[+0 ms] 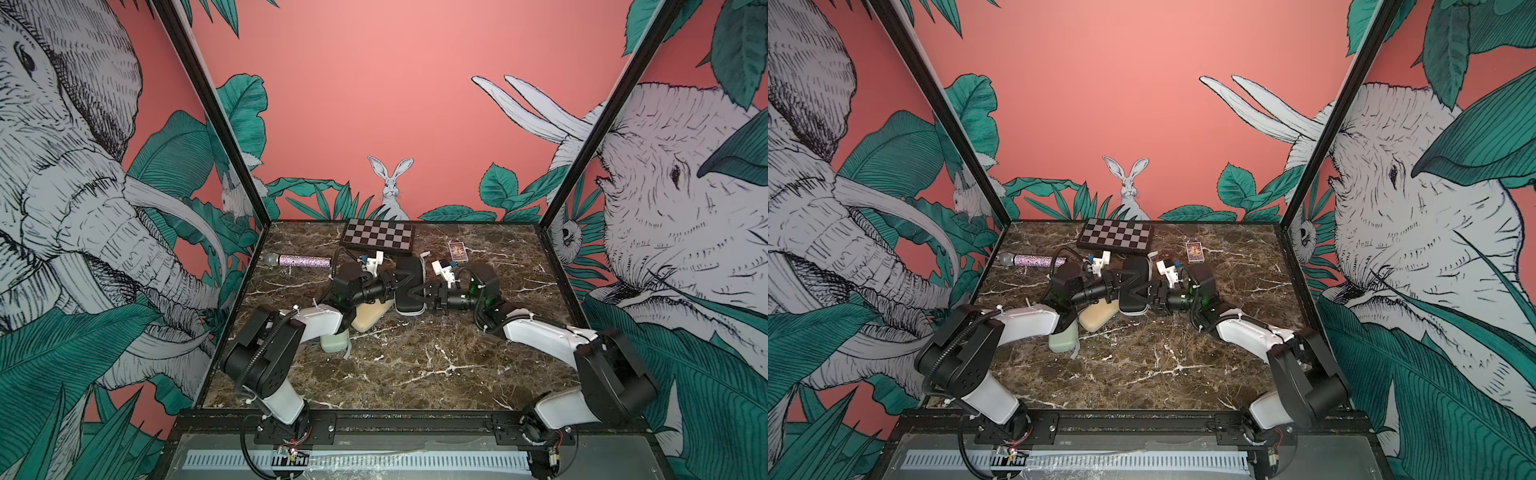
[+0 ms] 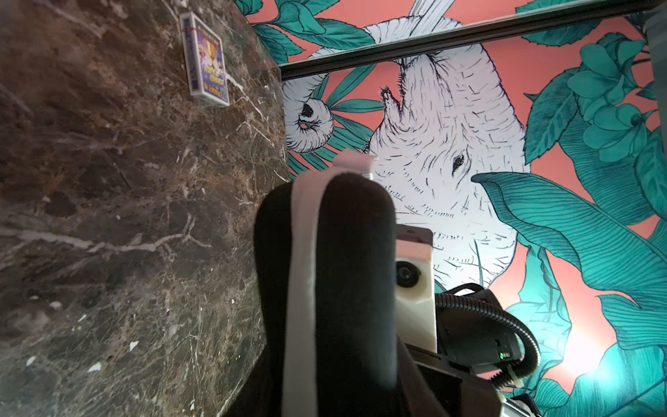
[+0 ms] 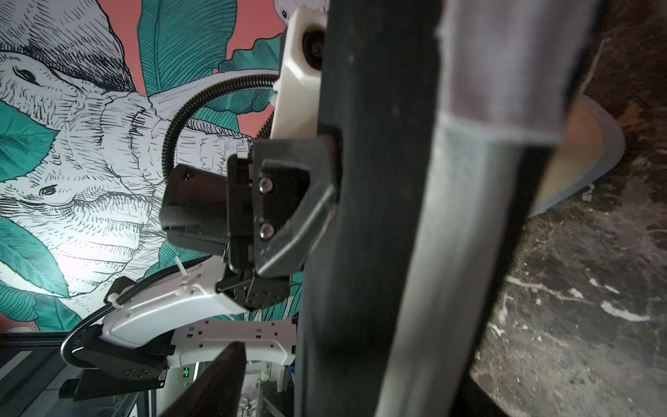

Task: Put umbrellas into zippered umbrella sleeves
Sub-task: Pick up the umbrella sleeve at the center of the board, then zip the zipper on the umbrella sleeve.

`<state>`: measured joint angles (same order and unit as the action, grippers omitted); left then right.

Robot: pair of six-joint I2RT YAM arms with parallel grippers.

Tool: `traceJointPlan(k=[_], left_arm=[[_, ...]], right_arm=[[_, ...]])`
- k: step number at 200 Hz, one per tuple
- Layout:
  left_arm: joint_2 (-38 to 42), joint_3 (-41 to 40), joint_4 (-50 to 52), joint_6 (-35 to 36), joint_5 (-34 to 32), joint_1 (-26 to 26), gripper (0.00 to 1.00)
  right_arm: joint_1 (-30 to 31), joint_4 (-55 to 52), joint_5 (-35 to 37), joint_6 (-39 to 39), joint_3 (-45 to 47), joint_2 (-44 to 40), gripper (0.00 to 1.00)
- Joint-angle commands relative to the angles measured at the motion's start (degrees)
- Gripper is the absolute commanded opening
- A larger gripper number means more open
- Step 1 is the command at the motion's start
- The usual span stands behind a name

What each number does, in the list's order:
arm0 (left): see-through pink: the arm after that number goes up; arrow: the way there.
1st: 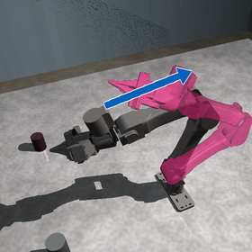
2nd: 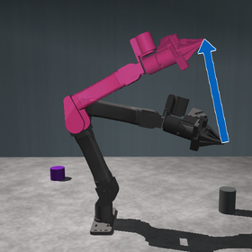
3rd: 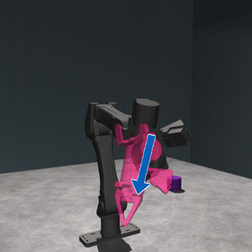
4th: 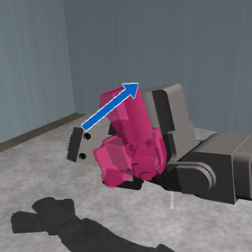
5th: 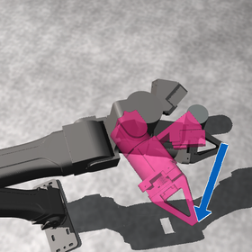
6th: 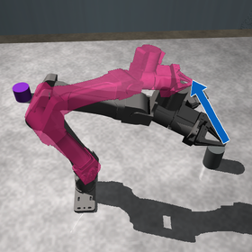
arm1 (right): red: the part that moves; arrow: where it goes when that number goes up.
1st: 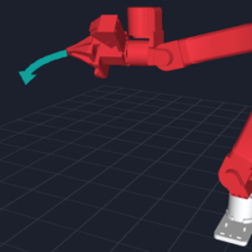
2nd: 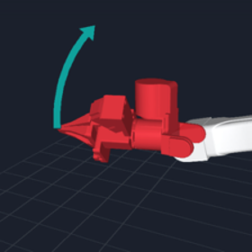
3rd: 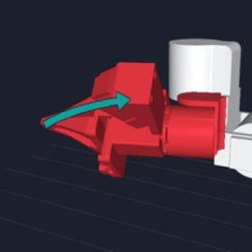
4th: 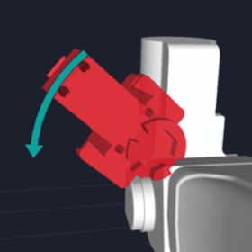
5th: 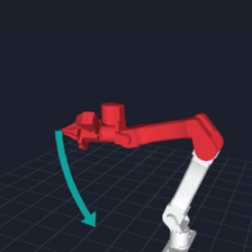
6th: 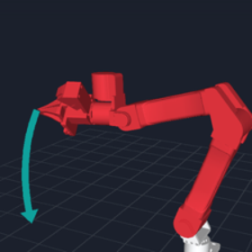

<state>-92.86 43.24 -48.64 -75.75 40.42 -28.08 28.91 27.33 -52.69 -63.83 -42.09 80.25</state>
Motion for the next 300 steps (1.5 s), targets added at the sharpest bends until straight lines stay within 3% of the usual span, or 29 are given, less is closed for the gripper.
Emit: traceJointPlan(k=[1, 17, 50, 82, 109, 202, 300], left_arm=[[4.36, 5.96, 8.18, 10.81, 5.96, 3.12, 0.03], [6.48, 11.28, 22.58, 22.49, 7.26, 3.38, 0.02], [7.85, 17.51, 30.83, 32.18, 7.65, 3.46, 0.01], [8.63, 19.02, 29.79, 33.65, 8.88, 3.31, 0.00], [9.49, 19.35, 29.59, 34.19, 9.32, 3.11, 0.00], [9.63, 19.23, 28.78, 33.94, 9.30, 2.10, 0.00], [9.54, 18.34, 27.66, 33.01, 9.79, 2.06, 0.00]], right_arm=[[-3.75, -18.24, 3.82, 18.56, -2.60, -7.64, 0.78], [-2.52, -34.64, 16.29, 35.98, -5.02, -12.58, 0.77], [4.07, -29.28, 38.16, 55.30, 2.51, -22.65, 0.61], [11.86, -25.43, 48.50, 70.48, 3.06, -22.67, 0.54], [15.85, -20.39, 50.16, 77.06, 2.47, -20.33, 0.49], [21.12, -14.38, 48.05, 80.71, -5.65, -8.29, 0.36], [21.11, -13.25, 49.08, 80.40, -7.40, -5.64, 0.21]])
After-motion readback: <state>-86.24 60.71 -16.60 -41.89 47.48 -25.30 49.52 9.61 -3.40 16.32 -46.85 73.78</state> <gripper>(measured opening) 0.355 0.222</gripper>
